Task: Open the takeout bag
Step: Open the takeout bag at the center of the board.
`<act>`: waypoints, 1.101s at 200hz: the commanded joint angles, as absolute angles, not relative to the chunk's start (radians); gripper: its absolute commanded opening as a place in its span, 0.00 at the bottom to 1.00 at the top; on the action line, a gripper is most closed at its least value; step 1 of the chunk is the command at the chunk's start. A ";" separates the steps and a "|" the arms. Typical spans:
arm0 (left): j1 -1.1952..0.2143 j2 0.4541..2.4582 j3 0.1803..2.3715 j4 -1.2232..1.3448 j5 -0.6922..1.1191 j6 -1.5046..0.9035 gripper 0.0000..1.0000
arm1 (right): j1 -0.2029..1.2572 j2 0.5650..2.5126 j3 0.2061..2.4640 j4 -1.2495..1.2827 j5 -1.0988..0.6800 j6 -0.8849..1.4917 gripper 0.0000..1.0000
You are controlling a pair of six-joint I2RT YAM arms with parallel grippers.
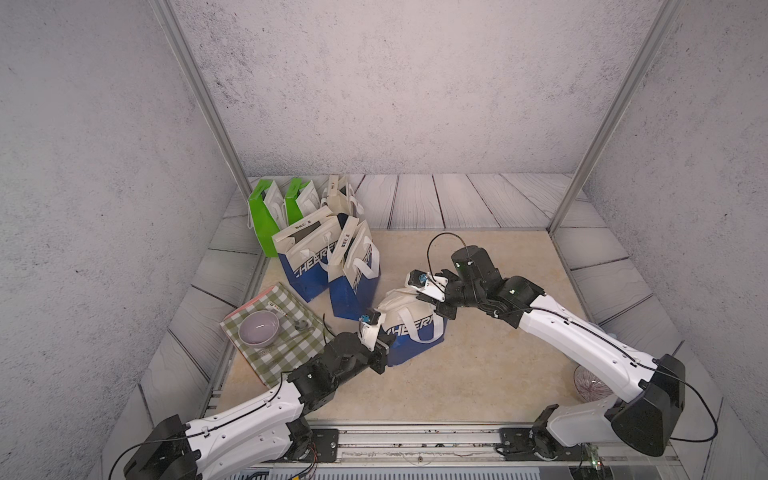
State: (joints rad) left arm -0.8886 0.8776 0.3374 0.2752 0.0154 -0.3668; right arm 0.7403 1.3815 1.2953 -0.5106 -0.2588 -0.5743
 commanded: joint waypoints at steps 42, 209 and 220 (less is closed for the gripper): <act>-0.895 0.861 0.318 0.235 0.024 -0.360 0.00 | 0.735 1.368 1.374 -0.535 -0.179 -0.570 0.00; -0.896 0.849 0.310 0.207 0.017 -0.350 0.00 | 0.723 1.552 1.770 -0.817 -0.095 -0.775 0.00; -0.895 0.852 0.312 0.208 0.018 -0.350 0.00 | 0.720 1.556 1.771 -0.821 -0.091 -0.775 0.00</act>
